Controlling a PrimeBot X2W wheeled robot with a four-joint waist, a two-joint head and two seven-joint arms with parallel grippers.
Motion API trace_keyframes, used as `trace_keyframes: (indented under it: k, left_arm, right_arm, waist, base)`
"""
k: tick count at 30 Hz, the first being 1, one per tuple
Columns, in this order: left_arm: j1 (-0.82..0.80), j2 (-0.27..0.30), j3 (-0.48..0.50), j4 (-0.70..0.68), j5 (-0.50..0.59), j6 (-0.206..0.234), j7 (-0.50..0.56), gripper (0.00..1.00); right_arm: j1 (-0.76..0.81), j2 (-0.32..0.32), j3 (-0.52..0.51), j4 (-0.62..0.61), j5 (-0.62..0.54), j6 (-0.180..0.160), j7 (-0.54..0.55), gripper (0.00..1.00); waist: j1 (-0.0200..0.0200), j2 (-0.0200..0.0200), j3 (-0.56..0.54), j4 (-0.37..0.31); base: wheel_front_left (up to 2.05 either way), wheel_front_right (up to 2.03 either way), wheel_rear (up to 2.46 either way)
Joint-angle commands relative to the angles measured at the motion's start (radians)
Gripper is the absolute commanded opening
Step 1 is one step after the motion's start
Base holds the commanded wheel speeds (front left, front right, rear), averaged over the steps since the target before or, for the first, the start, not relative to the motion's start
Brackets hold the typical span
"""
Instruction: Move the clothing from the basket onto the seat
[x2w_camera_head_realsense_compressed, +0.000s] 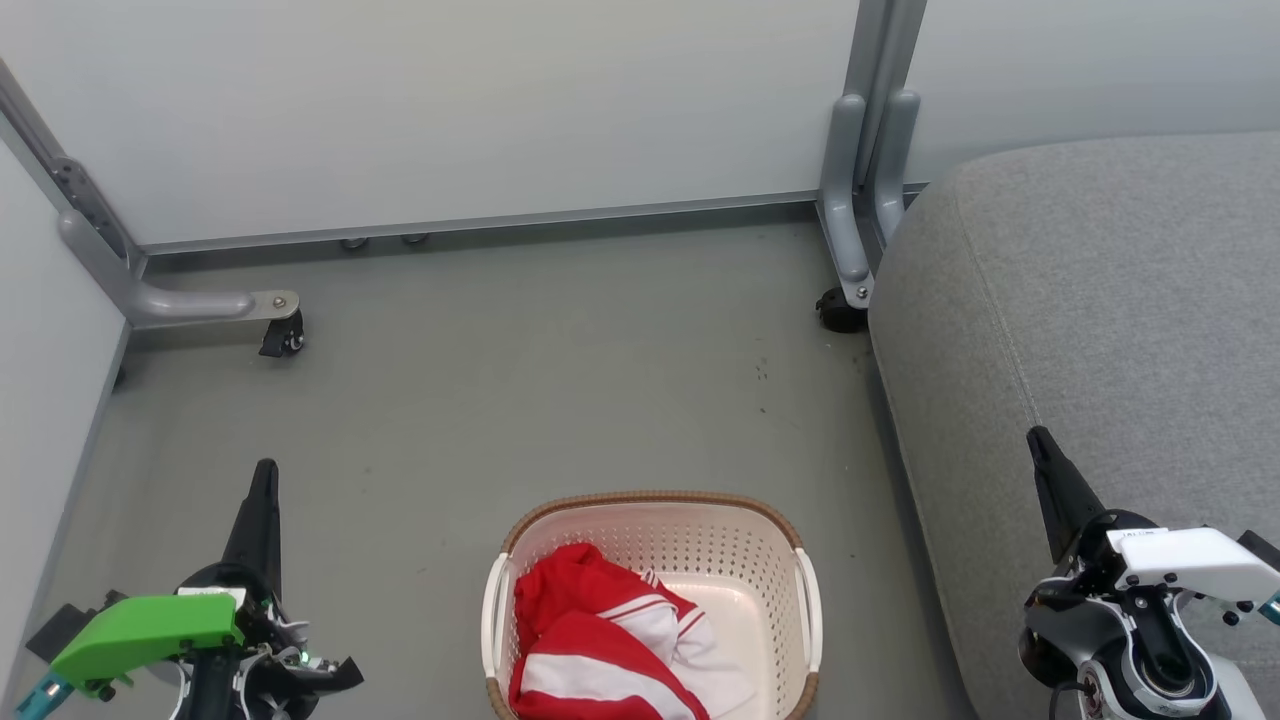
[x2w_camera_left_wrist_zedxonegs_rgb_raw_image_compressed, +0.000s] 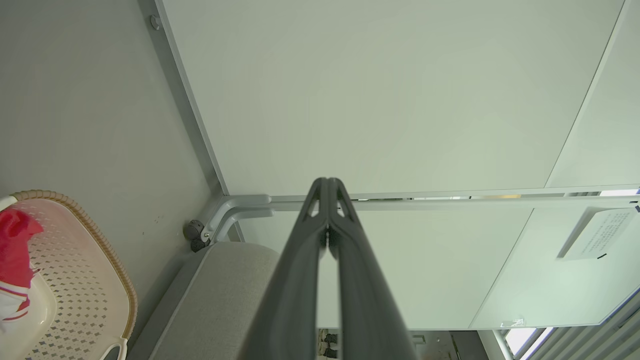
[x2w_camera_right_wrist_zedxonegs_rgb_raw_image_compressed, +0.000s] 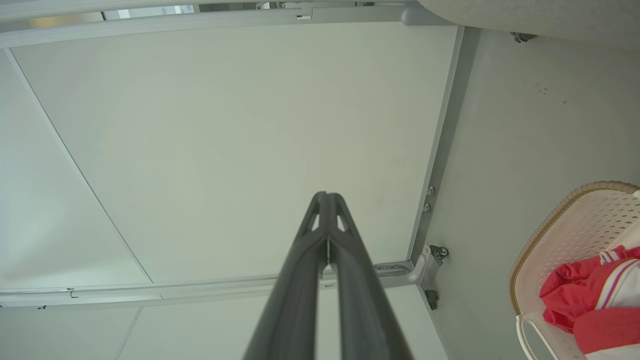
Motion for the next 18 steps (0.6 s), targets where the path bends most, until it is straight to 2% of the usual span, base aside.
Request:
trace_keyframes:
  k: [1,2,18]
  left_arm:
    - [-0.011,0.003,0.001,0.0,-0.003,-0.005,0.003,0.0]
    - [0.001,0.0,0.0,0.002,0.0,0.0,0.0,1.0]
    - [-0.019,0.007,-0.064,-0.037,0.042,0.0,-0.074,1.0]
  right_arm:
    - [-0.008,-0.002,0.0,0.002,-0.005,0.0,0.002,0.0]
    - [0.001,0.001,0.0,0.003,0.0,0.0,0.0,1.0]
    - [-0.003,-0.01,0.049,-0.016,-0.067,0.0,-0.073,1.0]
  waist:
    - [0.0,0.0,0.0,0.0]
    - [0.0,0.0,0.0,0.0]
    - [0.0,0.0,0.003,0.0]
  base:
    - [0.0,0.0,0.0]
    - [0.0,0.0,0.0]
    - [0.0,0.0,0.0]
